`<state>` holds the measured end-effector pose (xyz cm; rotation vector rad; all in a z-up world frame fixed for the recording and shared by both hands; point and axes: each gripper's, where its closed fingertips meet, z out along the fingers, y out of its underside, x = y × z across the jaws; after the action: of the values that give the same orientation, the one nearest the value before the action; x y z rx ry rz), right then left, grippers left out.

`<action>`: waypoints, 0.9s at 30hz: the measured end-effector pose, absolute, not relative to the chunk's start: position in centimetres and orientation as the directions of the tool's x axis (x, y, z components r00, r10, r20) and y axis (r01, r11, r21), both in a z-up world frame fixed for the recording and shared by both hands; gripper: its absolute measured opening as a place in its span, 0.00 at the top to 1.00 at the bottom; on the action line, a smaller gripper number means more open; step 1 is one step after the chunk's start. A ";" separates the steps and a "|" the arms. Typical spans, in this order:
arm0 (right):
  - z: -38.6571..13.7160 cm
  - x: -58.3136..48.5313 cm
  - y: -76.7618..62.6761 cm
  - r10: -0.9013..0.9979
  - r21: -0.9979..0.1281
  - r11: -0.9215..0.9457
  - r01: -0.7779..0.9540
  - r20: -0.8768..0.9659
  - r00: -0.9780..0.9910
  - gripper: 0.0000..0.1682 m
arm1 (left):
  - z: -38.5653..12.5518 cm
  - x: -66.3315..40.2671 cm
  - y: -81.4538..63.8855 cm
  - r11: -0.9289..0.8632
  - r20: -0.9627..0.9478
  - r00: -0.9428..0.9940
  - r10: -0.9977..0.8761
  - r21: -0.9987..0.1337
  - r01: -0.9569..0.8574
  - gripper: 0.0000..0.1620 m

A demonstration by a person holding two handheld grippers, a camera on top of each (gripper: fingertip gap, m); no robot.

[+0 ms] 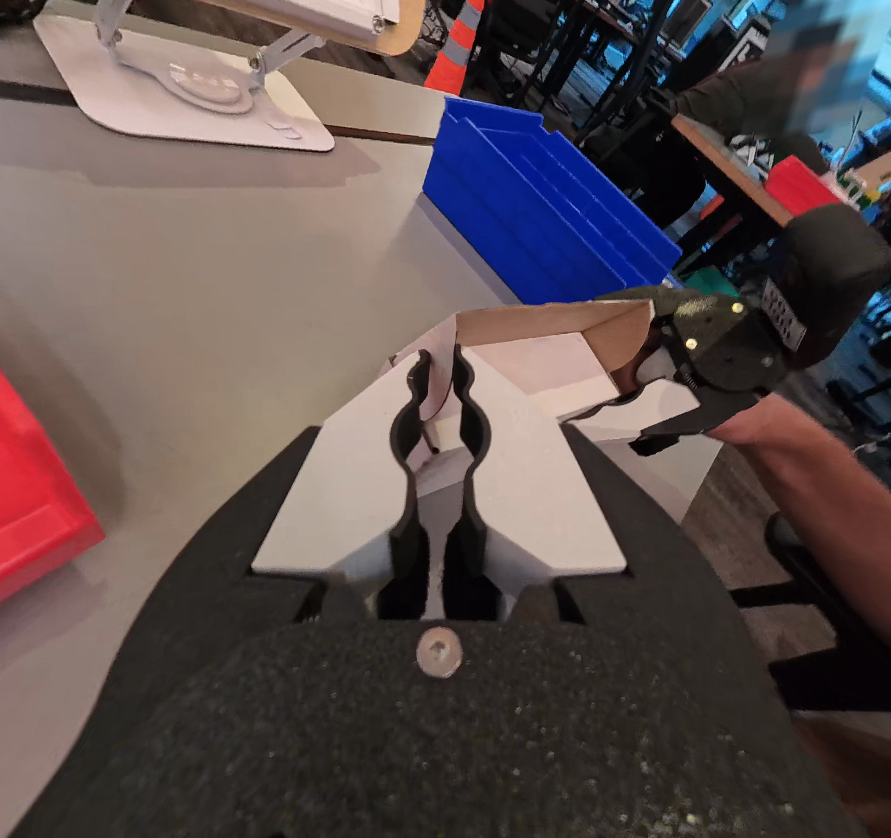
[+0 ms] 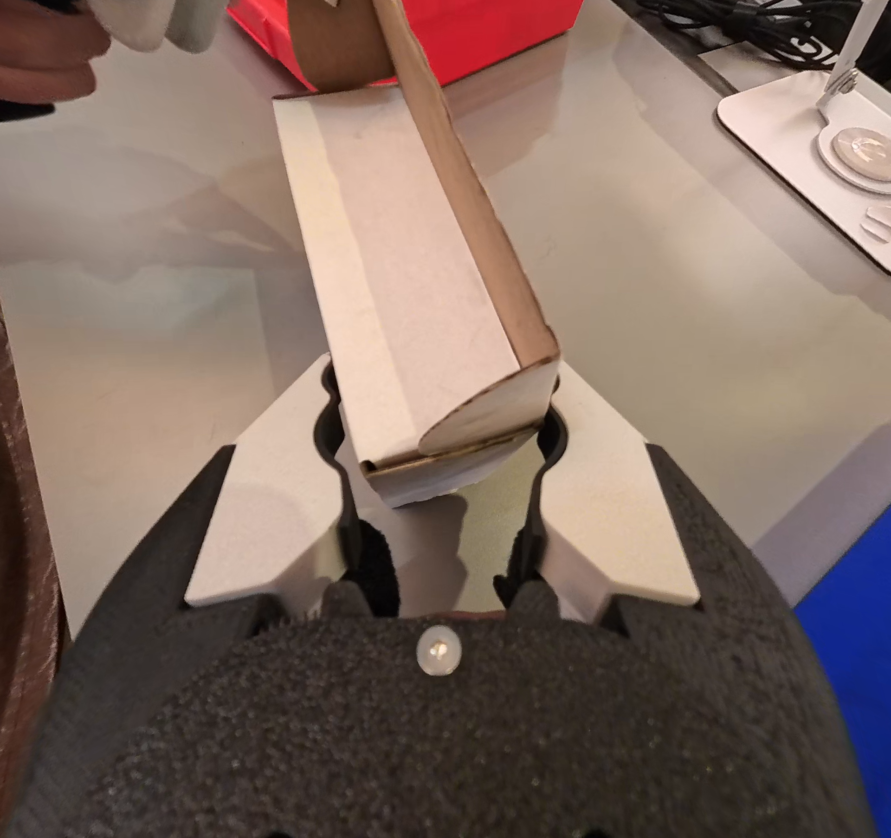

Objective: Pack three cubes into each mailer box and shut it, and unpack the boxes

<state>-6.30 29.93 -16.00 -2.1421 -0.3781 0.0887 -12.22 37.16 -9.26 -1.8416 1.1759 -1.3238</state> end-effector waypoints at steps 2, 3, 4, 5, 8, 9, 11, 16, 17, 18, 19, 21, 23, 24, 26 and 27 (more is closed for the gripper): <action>-16.0 -6.3 30.0 0.300 -0.821 -0.521 0.234 0.080 0.951 0.51 | -9.3 -12.1 37.3 -0.504 0.483 0.146 -0.863 -0.805 -0.314 0.96; -16.0 -6.2 30.0 0.298 -0.821 -0.522 0.231 0.079 0.951 0.51 | -9.3 -12.0 37.3 -0.522 0.500 0.154 -0.852 -0.793 -0.314 0.96; -16.0 -6.2 30.0 0.296 -0.821 -0.522 0.231 0.079 0.952 0.51 | -9.3 -12.0 37.4 -0.539 0.517 0.158 -0.841 -0.782 -0.314 0.96; -16.0 -6.2 30.0 0.295 -0.822 -0.521 0.230 0.079 0.952 0.51 | -9.3 -11.9 37.4 -0.554 0.533 0.159 -0.831 -0.770 -0.317 0.95; -16.0 -6.2 30.0 0.296 -0.822 -0.521 0.230 0.079 0.952 0.51 | -9.2 -12.0 37.3 -0.640 0.624 0.161 -0.764 -0.703 -0.312 0.94; -16.0 -6.2 30.0 0.296 -0.823 -0.520 0.229 0.077 0.952 0.51 | -9.1 -12.0 37.3 -0.672 0.659 0.160 -0.735 -0.676 -0.302 0.94; -16.0 -6.2 30.0 0.296 -0.822 -0.520 0.231 0.080 0.952 0.51 | -9.2 -12.0 37.3 -0.679 0.667 0.156 -0.729 -0.673 -0.295 0.94; -16.0 -6.2 29.9 0.299 -0.821 -0.521 0.232 0.079 0.951 0.51 | -9.2 -12.1 37.2 -0.658 0.645 0.154 -0.748 -0.693 -0.294 0.94; -16.0 -6.2 29.9 0.299 -0.821 -0.521 0.232 0.079 0.951 0.51 | -9.2 -12.1 37.2 -0.648 0.634 0.154 -0.758 -0.703 -0.293 0.94; -16.0 -6.2 29.9 0.299 -0.822 -0.521 0.231 0.078 0.951 0.51 | -9.2 -12.1 37.2 -0.640 0.626 0.152 -0.765 -0.712 -0.287 0.94; -16.0 -6.2 29.9 0.300 -0.822 -0.520 0.232 0.078 0.951 0.51 | -9.2 -12.1 37.2 -0.637 0.623 0.149 -0.768 -0.719 -0.278 0.95; -16.0 -6.2 29.9 0.301 -0.822 -0.520 0.233 0.079 0.950 0.51 | -9.2 -12.1 37.2 -0.611 0.598 0.136 -0.790 -0.748 -0.258 0.95; -16.0 -6.2 29.9 0.301 -0.823 -0.518 0.233 0.079 0.950 0.51 | -9.3 -12.1 37.3 -0.550 0.536 0.124 -0.835 -0.803 -0.232 0.95; -16.0 -6.2 29.9 0.302 -0.823 -0.517 0.234 0.080 0.950 0.51 | -9.3 -12.1 37.2 -0.528 0.514 0.120 -0.849 -0.820 -0.223 0.95; -16.0 -6.2 29.9 0.306 -0.824 -0.515 0.237 0.082 0.949 0.51 | -9.2 -12.2 37.1 -0.468 0.455 0.111 -0.884 -0.857 -0.216 0.96; -16.0 -6.2 29.9 0.307 -0.825 -0.514 0.237 0.081 0.948 0.51 | -9.3 -12.3 37.1 -0.431 0.417 0.110 -0.902 -0.877 -0.212 0.96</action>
<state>-6.24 29.93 -15.99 -2.1324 -0.3835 0.0916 -12.27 37.13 -9.27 -1.7426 1.0914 -1.3596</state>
